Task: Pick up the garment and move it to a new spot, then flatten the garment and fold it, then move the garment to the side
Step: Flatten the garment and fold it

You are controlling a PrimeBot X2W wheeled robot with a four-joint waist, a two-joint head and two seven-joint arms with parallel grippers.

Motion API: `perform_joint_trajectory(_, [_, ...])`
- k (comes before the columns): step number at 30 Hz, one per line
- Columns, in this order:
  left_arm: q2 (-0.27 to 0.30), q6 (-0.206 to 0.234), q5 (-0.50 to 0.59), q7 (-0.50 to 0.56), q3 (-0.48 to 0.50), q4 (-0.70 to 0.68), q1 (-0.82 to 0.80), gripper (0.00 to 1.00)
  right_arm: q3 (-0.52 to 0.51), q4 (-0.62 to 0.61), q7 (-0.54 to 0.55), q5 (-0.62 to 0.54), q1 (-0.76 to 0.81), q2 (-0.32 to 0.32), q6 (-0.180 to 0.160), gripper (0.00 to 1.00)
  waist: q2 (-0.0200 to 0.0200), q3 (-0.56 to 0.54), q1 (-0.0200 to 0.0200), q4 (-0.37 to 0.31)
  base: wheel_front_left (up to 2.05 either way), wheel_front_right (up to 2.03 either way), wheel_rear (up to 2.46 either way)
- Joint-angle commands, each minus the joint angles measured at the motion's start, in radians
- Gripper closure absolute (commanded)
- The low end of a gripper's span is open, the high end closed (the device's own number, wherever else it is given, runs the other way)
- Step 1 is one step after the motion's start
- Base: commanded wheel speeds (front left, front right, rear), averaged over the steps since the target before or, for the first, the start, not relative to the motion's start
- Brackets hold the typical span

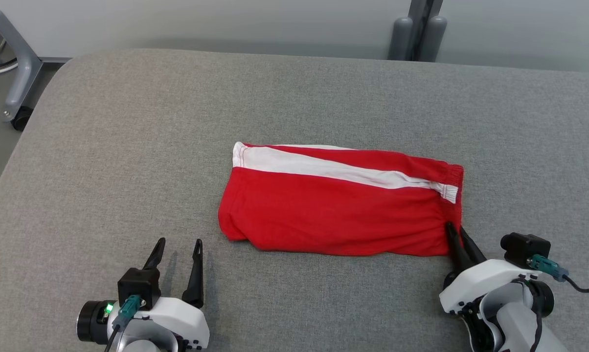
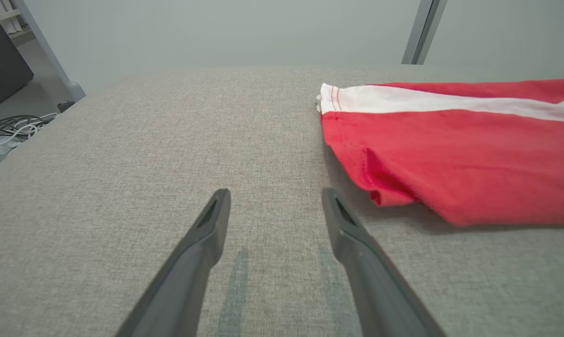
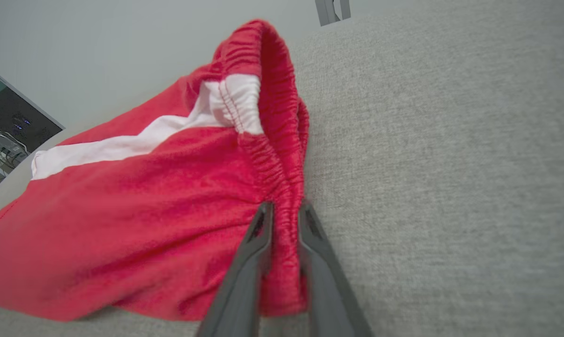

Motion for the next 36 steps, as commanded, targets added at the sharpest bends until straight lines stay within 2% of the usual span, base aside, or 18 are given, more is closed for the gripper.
perform_joint_trajectory(1, [0.003,-0.003,0.008,-0.004,0.006,0.006,-0.012,0.0,0.005,0.025,0.006,0.017,0.013,0.0,0.0,1.0,0.0,0.001,0.0,-0.001,0.0,0.0,0.0])
perform_joint_trajectory(7, [0.001,-0.006,0.011,-0.004,0.019,0.015,-0.002,0.0,-0.032,-0.012,0.004,0.027,0.012,-0.004,0.0,1.0,0.0,-0.01,0.0,-0.011,0.0,0.0,0.0])
perform_joint_trajectory(17, [0.001,-0.019,0.009,-0.004,0.027,0.027,0.022,0.0,-0.108,-0.088,0.003,-0.028,0.018,-0.013,0.0,1.0,0.0,-0.058,0.0,-0.06,0.0,0.0,0.0])
perform_joint_trajectory(22, [0.001,-0.019,-0.008,-0.004,0.009,0.039,0.026,0.0,-0.042,-0.142,0.003,-0.045,-0.013,-0.012,0.0,1.0,0.0,-0.075,0.0,-0.069,0.0,0.0,0.0])
perform_joint_trajectory(26, [0.001,-0.021,-0.023,-0.004,-0.017,0.047,0.023,0.0,0.033,-0.162,0.003,-0.037,-0.035,-0.008,0.0,1.0,0.0,-0.085,0.0,-0.046,0.0,0.0,0.0])
perform_joint_trajectory(36, [0.001,-0.009,-0.058,-0.004,-0.061,0.061,0.042,0.0,0.213,-0.127,0.033,-0.03,-0.114,-0.002,0.0,1.0,0.0,-0.083,0.0,0.112,0.0,0.0,0.0])
